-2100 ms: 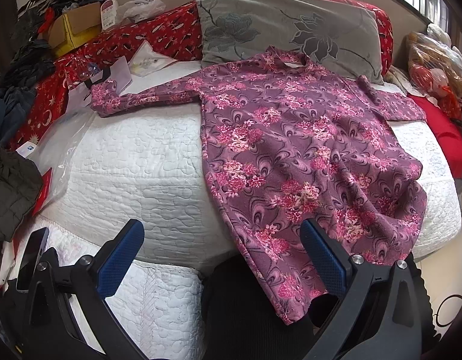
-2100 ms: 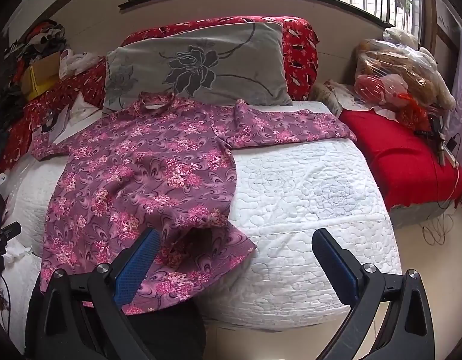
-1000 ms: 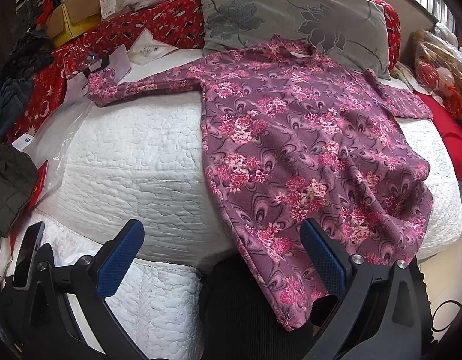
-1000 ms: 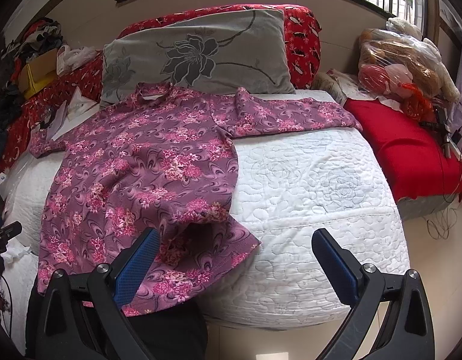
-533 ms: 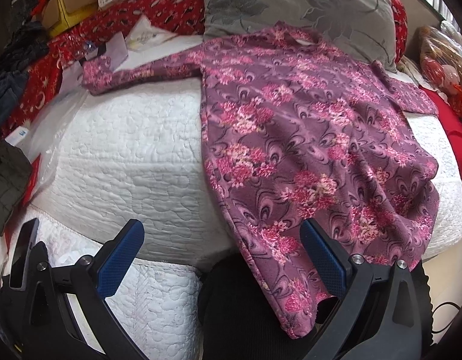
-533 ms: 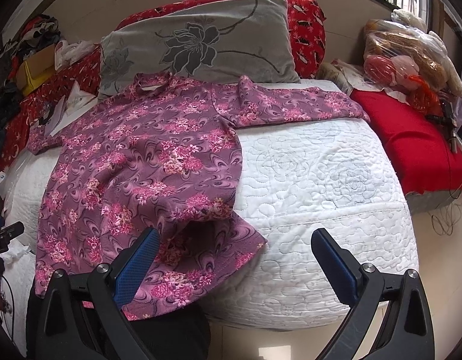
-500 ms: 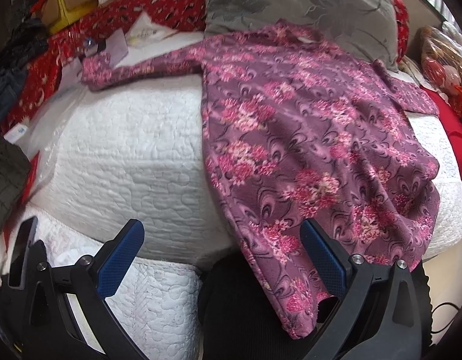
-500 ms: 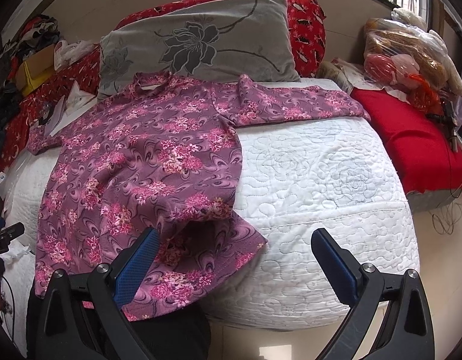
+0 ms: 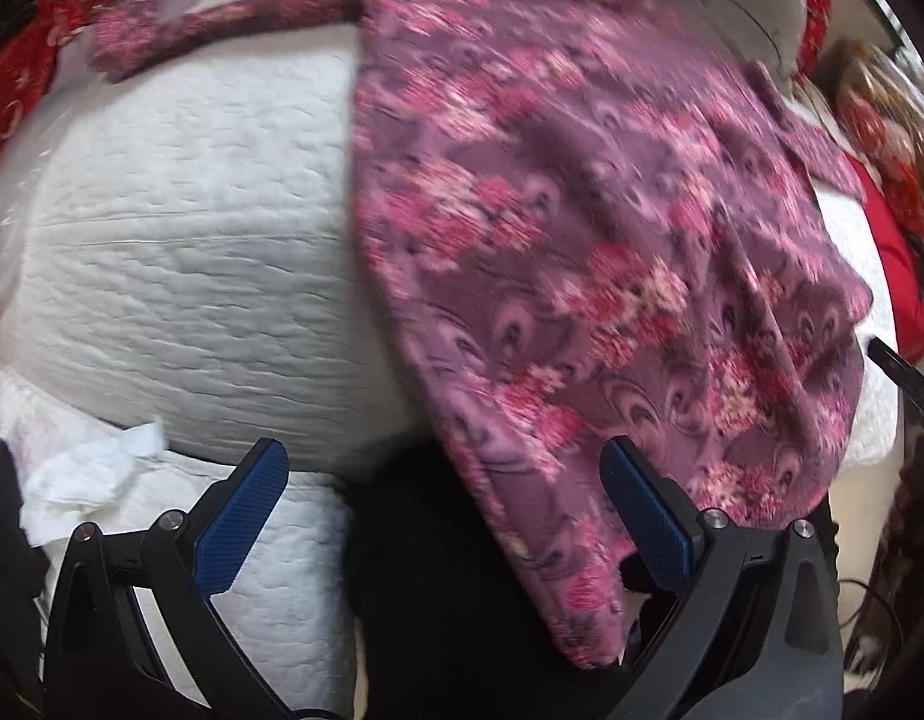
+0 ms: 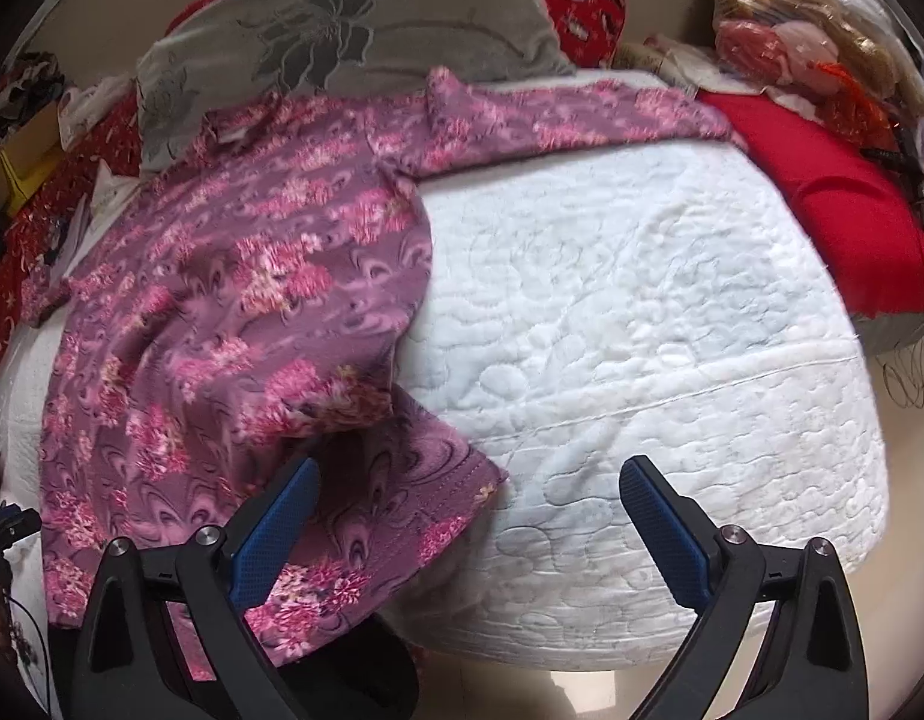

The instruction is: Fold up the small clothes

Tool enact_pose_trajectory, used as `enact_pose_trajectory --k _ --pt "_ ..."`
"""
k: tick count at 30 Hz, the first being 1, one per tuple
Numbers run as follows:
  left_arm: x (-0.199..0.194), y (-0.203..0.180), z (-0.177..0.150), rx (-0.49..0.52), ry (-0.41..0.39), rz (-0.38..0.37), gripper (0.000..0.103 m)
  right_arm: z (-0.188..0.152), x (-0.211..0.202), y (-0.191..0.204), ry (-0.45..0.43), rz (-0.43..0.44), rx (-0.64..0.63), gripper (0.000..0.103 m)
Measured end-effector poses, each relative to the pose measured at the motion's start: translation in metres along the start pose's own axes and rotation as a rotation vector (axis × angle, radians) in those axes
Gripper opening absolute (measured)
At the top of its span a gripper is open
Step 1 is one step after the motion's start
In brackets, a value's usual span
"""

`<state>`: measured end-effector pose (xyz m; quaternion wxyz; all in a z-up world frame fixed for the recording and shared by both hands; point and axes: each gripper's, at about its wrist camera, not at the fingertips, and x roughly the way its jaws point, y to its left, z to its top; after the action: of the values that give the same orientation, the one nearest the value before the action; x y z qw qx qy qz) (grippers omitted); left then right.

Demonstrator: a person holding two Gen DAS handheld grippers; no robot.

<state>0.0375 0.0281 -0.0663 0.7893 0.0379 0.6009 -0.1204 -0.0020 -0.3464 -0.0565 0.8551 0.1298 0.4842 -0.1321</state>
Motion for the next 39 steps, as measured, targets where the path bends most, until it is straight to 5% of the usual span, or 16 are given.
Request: enact_pose_trajectory --k 1,3,4,5,6,7,8,15,17,21,26,29,31,33,35,39 --pt "0.003 -0.004 0.000 0.008 0.011 -0.007 0.103 -0.001 0.006 0.001 0.018 0.013 0.000 0.090" --pt "0.007 -0.013 -0.002 0.022 0.026 -0.029 0.091 -0.005 0.020 0.005 0.079 0.062 -0.004 0.066" --pt "0.009 -0.016 -0.003 0.033 0.036 -0.038 0.067 -0.008 0.026 0.006 0.110 0.089 -0.005 0.055" --pt "0.013 -0.018 -0.004 0.049 0.058 -0.047 0.027 -0.010 0.030 0.008 0.125 0.089 -0.010 0.042" --pt "0.018 -0.019 -0.004 0.056 0.086 -0.055 0.008 -0.012 0.028 0.008 0.107 0.078 -0.022 0.029" --pt "0.020 -0.017 -0.003 0.048 0.102 -0.062 0.002 -0.013 0.024 0.007 0.092 0.115 -0.022 0.014" --pt "0.018 -0.013 -0.003 0.031 0.097 -0.080 0.002 -0.013 0.020 0.003 0.090 0.186 -0.002 0.005" --pt "-0.070 0.044 0.001 -0.116 -0.017 -0.260 0.002 -0.017 -0.082 -0.031 -0.077 0.423 0.136 0.005" --pt "-0.088 0.056 0.000 -0.122 -0.053 -0.260 0.002 -0.024 -0.112 -0.040 -0.114 0.456 0.154 0.005" --pt "-0.066 0.072 -0.006 -0.136 0.013 -0.226 0.003 -0.043 -0.119 -0.043 -0.064 0.416 0.153 0.005" --pt "-0.016 0.081 -0.029 -0.174 0.162 -0.132 0.003 -0.075 -0.050 -0.043 0.159 0.332 0.174 0.006" --pt "-0.022 0.091 -0.026 -0.184 0.135 -0.097 0.003 -0.073 -0.035 -0.039 0.237 0.269 0.143 0.012" --pt "-0.036 0.094 -0.015 -0.174 0.082 -0.085 0.004 -0.056 -0.044 -0.040 0.191 0.251 0.126 0.015" --pt "-0.044 0.088 0.004 -0.157 0.040 -0.088 0.015 -0.036 -0.052 -0.040 0.119 0.243 0.121 0.019" --pt "-0.045 0.076 0.024 -0.136 -0.002 -0.085 0.047 -0.008 -0.056 -0.035 0.037 0.248 0.096 0.021" --pt "-0.035 0.035 0.061 -0.077 -0.047 -0.075 0.053 0.035 -0.034 -0.017 -0.048 0.256 0.052 0.021"
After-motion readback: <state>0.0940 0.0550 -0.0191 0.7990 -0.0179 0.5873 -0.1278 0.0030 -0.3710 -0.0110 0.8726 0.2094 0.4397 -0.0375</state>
